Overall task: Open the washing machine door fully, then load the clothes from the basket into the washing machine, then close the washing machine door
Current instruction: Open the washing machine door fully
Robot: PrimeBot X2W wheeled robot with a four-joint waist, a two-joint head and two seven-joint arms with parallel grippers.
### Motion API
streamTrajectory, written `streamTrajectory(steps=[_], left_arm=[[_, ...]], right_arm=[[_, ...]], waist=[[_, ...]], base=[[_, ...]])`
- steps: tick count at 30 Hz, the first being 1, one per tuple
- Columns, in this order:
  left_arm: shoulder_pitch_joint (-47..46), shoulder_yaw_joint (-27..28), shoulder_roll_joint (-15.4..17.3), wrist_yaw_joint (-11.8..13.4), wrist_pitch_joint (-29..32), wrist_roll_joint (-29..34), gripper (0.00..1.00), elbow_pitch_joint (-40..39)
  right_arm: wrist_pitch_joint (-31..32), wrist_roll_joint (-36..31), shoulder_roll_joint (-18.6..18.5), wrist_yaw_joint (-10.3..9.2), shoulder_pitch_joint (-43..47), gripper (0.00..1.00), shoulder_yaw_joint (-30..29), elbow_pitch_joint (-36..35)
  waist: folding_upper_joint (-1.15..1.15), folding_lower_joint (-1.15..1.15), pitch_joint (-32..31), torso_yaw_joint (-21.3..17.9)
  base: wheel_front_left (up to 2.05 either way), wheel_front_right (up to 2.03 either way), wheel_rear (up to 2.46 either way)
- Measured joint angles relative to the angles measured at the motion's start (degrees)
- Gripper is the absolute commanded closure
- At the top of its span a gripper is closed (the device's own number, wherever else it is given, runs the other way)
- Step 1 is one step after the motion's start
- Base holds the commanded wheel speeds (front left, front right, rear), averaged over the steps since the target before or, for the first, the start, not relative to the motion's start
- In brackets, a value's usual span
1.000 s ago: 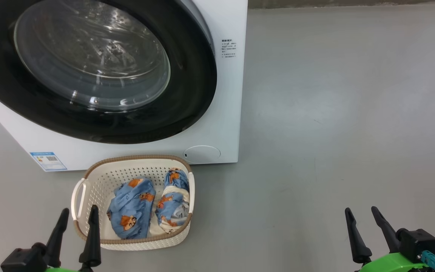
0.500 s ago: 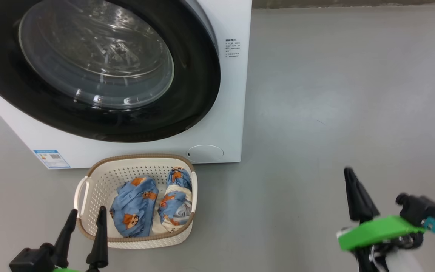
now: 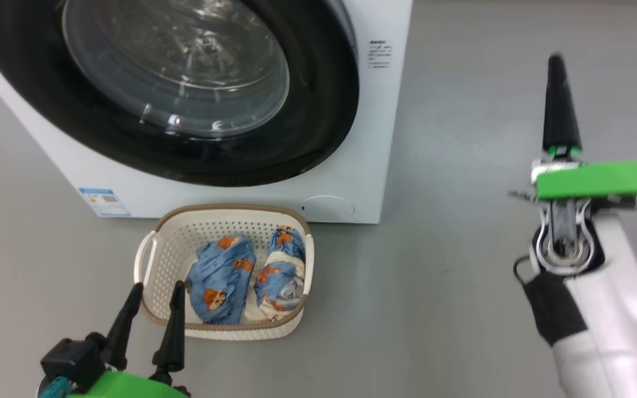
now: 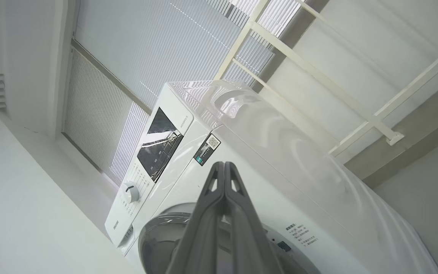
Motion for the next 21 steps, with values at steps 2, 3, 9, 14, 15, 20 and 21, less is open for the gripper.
streamTrajectory(steps=[2, 3, 9, 14, 15, 20, 21], left_arm=[[-0.7, -0.7, -0.1, 0.0, 0.0, -0.4, 0.0, 0.0], [-1.1, -1.0, -0.1, 0.0, 0.0, -0.6, 0.0, 0.0], [-3.6, -3.0, -0.5, 0.0, 0.0, -1.4, 0.0, 0.0], [-5.7, -4.4, -0.8, 0.0, 0.0, -2.2, 0.0, 0.0], [-6.6, -4.8, -0.9, 0.0, 0.0, -2.8, 0.0, -0.2], [-8.8, -6.2, -1.3, 0.0, 0.0, -3.5, 0.0, -0.3], [-9.1, -6.6, -1.4, 0.0, 0.0, -3.5, 0.0, -0.3]], right_arm=[[0.0, 4.5, -0.9, -0.01, -3.3, 1.0, 0.9, 1.0], [0.0, 7.1, -1.6, 0.0, -4.9, 1.0, 1.6, 1.4], [7.3, 23.1, -6.8, -0.01, -12.0, 1.0, 5.1, 5.4], [18.9, 28.5, -11.3, -0.01, -16.6, 1.0, 8.9, 9.2], [22.8, 28.9, -12.4, -0.01, -18.4, 1.0, 10.4, 11.5], [30.4, 31.8, -14.6, -0.01, -22.9, 1.0, 11.4, 16.9], [31.6, 32.1, -14.9, -0.01, -23.7, 1.0, 11.4, 17.6]], waist=[[0.0, 0.0, 0.7, 0.9], [0.0, 0.0, 1.1, 1.4], [0.0, 0.0, 3.5, 4.2], [0.0, 0.0, 6.0, 6.1], [0.0, 0.0, 7.1, 6.8], [0.0, 0.0, 9.7, 8.4], [0.0, 0.0, 10.2, 8.7]], base=[[0.0, 0.0, 0.0], [0.0, 0.0, 0.0], [0.0, 0.0, 0.0], [0.0, 0.0, 0.0], [0.0, 0.0, 0.0], [0.0, 0.0, 0.0], [0.0, 0.0, 0.0]])
